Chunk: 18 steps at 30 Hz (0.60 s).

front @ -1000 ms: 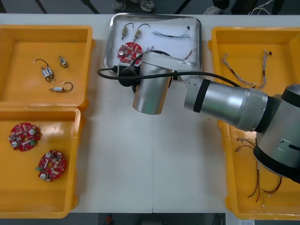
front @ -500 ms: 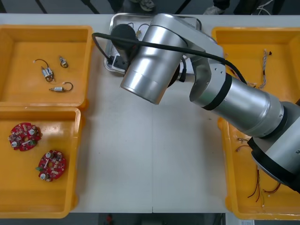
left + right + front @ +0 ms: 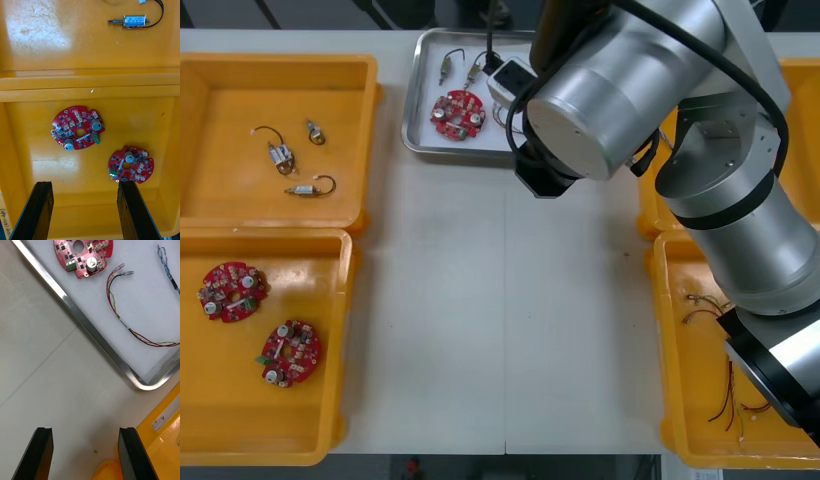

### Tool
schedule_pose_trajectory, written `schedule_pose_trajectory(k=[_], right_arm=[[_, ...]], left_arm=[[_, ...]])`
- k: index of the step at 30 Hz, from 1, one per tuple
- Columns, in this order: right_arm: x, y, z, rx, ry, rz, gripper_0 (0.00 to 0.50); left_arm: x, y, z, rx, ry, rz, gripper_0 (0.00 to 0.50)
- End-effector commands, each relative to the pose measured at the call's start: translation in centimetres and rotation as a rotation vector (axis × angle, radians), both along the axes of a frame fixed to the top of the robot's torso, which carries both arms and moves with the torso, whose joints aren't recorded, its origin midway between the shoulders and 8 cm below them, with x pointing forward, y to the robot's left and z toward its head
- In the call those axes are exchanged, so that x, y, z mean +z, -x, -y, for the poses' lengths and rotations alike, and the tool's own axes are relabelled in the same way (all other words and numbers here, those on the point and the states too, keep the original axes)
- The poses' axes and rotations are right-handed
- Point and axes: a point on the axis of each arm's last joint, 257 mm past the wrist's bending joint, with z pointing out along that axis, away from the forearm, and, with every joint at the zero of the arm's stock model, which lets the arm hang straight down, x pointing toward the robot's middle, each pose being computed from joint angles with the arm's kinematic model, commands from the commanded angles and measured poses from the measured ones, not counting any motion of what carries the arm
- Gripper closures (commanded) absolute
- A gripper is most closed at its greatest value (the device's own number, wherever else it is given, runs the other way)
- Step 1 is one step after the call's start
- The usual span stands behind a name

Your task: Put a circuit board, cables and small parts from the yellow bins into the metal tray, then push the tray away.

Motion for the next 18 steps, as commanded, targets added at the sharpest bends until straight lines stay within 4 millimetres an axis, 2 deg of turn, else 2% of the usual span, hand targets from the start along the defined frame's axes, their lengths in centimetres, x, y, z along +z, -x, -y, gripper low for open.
schedule_pose_trajectory(k=[1,5,7,9,11,15,18], right_arm=[[1.8,0.4,1.3,-0.095,-0.181,0.016,0.000],[1.7,0.5,4.5,-0.173,-0.253,0.015,0.000],[1.1,0.7,7.0,-0.215,-0.269,0.007,0.000],[0.7,0.9,8.6,-0.240,-0.277,-0.003,0.000],[-0.3,1.6,11.4,-0.280,-0.296,-0.033,0.000],[-1.4,2.9,15.1,-0.336,-0.340,-0.079,0.000],[-2.3,4.1,18.7,-0.399,-0.378,-0.112,0.000]], left_arm=[[1.6,0.2,-1.3,-0.037,-0.067,0.028,0.000],[1.6,0.2,-1.3,-0.037,-0.067,0.028,0.000],[1.6,0.2,-1.3,-0.037,-0.067,0.028,0.000],[1.6,0.2,-1.3,-0.037,-0.067,0.028,0.000],[1.6,0.2,-1.3,-0.037,-0.067,0.028,0.000],[1.6,0.2,-1.3,-0.037,-0.067,0.028,0.000],[1.6,0.2,-1.3,-0.037,-0.067,0.028,0.000]])
